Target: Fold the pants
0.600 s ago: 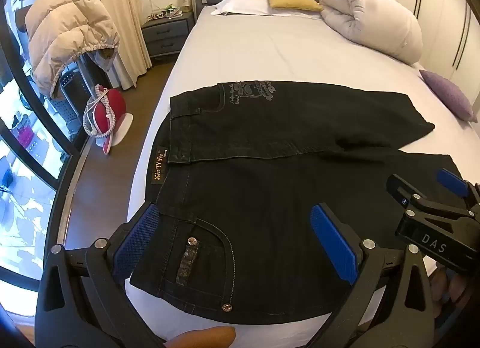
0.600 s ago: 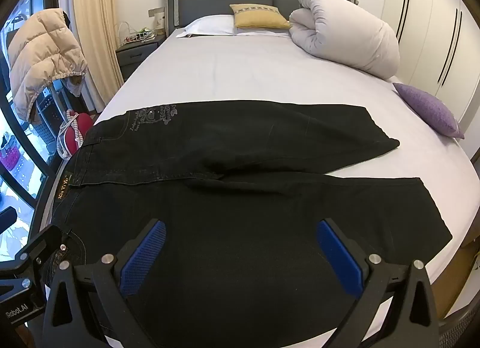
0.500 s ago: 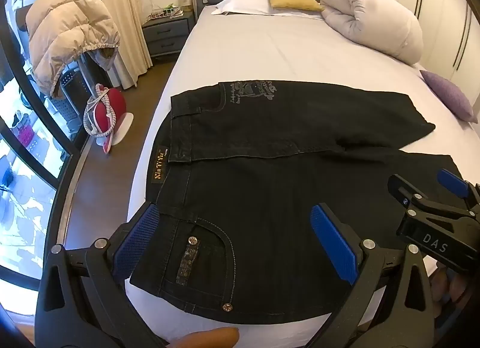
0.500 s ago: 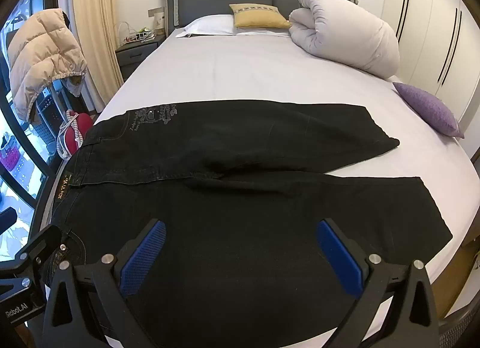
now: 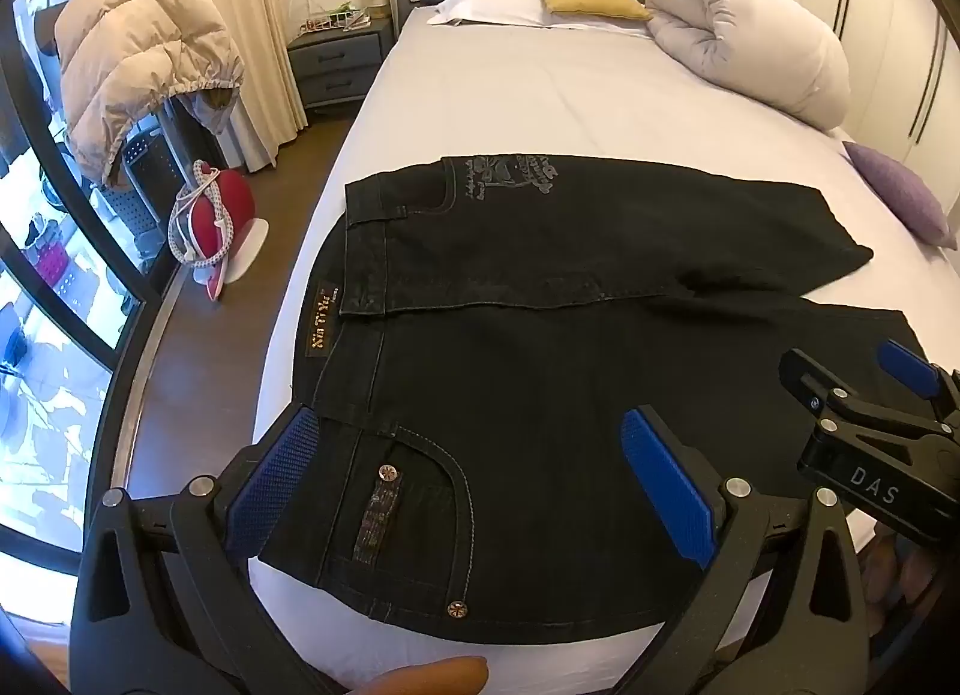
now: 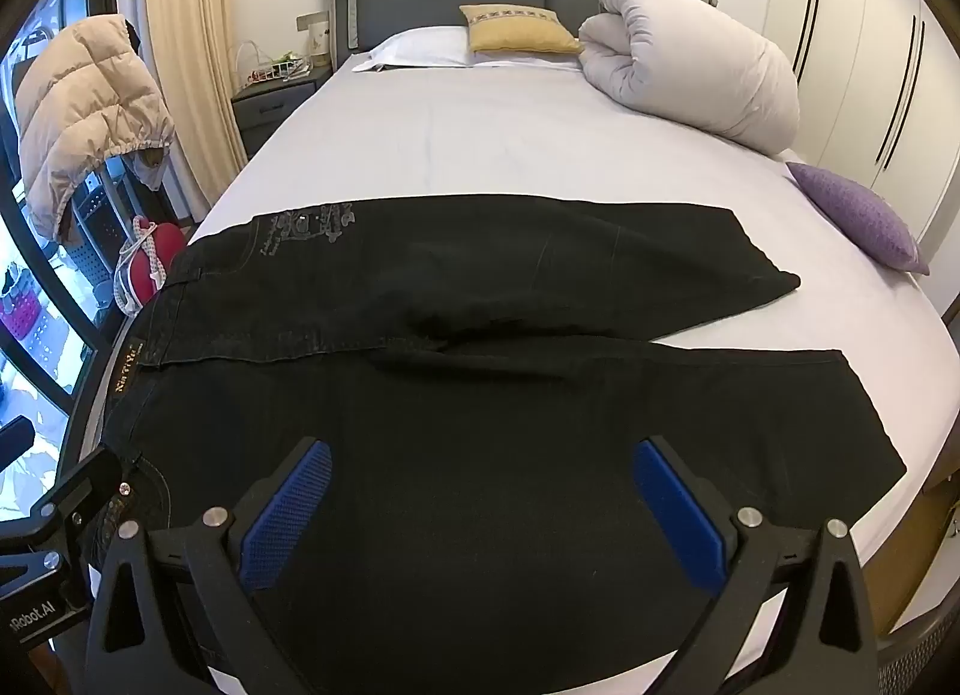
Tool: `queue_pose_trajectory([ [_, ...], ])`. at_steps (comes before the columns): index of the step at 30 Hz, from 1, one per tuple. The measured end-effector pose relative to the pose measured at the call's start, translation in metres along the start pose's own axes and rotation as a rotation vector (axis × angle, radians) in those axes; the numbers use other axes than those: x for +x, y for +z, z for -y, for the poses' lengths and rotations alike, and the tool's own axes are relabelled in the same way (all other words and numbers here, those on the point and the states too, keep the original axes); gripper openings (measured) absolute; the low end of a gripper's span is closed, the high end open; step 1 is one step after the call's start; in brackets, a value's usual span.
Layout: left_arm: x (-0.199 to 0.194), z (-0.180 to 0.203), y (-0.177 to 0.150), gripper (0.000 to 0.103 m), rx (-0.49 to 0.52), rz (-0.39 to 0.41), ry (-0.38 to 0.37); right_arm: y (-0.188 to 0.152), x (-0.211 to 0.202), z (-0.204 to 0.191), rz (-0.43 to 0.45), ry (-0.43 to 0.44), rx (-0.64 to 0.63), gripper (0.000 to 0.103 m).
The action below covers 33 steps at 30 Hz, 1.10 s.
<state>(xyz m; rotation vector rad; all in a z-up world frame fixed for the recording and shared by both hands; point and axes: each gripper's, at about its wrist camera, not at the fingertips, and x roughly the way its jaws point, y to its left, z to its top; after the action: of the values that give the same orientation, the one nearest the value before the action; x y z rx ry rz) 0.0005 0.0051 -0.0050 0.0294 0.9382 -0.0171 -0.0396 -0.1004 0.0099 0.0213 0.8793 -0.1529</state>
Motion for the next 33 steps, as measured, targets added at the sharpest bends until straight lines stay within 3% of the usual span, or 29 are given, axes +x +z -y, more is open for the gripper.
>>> queue_pose_trajectory([
  [33, 0.0034, -0.0048, -0.0025, 0.103, -0.011, -0.009, -0.001, -0.0036, 0.0014, -0.0012, -0.006, 0.0, -0.001, 0.103],
])
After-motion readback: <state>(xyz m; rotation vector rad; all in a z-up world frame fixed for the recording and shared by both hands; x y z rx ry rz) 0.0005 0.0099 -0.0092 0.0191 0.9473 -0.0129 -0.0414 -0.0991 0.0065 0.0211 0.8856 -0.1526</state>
